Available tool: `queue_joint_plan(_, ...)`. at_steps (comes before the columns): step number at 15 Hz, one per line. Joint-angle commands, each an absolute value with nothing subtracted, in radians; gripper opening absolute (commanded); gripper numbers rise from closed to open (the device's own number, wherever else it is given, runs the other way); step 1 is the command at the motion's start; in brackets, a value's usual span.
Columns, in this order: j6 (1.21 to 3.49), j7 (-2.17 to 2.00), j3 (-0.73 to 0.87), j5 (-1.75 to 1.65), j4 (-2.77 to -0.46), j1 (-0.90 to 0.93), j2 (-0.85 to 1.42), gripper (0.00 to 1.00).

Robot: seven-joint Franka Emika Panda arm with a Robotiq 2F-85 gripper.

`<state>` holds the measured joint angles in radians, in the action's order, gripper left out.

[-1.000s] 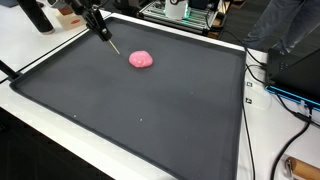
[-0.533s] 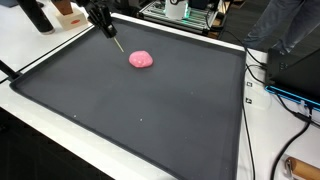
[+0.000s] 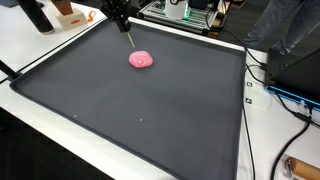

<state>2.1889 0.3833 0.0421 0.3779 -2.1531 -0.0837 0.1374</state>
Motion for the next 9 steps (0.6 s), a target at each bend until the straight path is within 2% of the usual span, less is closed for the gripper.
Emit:
queue_joint_plan(1, 2.256, 0.270, 0.019, 0.249, -2.243, -0.040, 0.050, 0.03)
queue_joint_plan(4, 2.287, 0.197, 0.002, 0.171, -2.272, -0.014, 0.015, 0.03)
queue_joint_plan(5, 2.250, 0.244, 0.005, 0.222, -2.216, -0.027, 0.063, 0.13)
queue_joint_plan(9, 2.258, 0.217, 0.000, 0.199, -2.235, -0.015, 0.040, 0.13)
